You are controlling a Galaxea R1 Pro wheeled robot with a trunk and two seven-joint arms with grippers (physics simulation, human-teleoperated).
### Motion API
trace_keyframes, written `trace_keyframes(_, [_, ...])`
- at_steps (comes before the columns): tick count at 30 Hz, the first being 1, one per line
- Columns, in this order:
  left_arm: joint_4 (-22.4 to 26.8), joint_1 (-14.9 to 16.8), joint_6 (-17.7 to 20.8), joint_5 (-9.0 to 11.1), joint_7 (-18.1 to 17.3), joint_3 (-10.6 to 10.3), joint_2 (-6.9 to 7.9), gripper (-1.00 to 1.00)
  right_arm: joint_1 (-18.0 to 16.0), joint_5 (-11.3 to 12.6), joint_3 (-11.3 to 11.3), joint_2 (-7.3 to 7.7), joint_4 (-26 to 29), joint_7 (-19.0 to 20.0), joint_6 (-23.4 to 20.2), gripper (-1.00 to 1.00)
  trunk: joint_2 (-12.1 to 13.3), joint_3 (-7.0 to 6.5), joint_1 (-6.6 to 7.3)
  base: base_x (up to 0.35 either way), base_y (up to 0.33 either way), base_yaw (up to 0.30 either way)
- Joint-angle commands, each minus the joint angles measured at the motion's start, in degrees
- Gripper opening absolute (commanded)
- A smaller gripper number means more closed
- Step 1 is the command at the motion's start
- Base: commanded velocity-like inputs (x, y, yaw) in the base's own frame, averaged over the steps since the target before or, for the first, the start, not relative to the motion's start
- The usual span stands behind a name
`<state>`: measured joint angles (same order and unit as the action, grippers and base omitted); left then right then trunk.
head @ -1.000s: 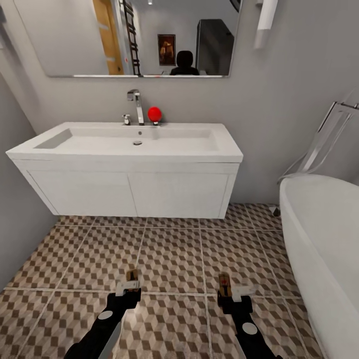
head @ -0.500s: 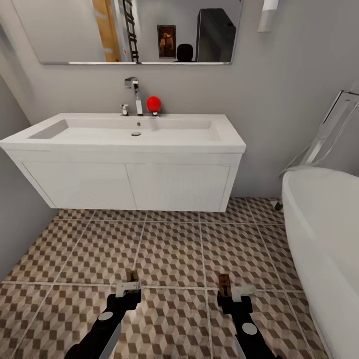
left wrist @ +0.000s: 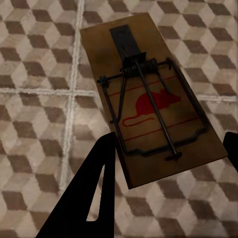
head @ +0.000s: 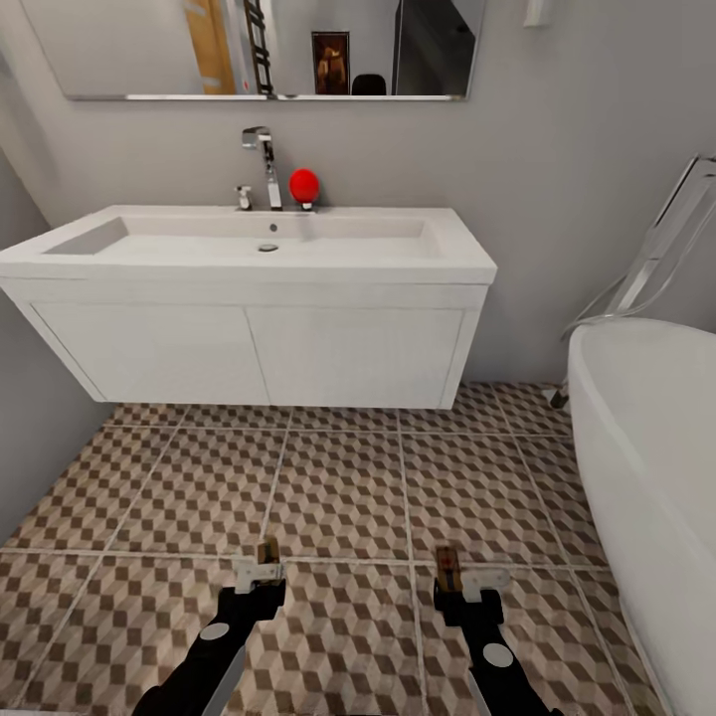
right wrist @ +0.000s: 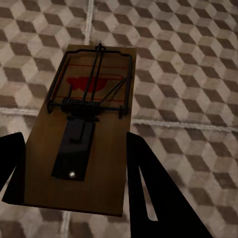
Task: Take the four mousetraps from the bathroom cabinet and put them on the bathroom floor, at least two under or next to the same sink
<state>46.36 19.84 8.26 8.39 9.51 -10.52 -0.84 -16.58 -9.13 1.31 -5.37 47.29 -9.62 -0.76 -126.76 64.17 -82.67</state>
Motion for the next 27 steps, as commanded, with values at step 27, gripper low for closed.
trace_keyframes(27, [0.04,0.03,0.27,0.48,0.51,-0.55,0.05,-1.0,0.0,-0.28,0.18,0.01,0.0,-0.23,-0.03,-1.0,-10.86,7.39,-5.93,0.0,0.0,0.0])
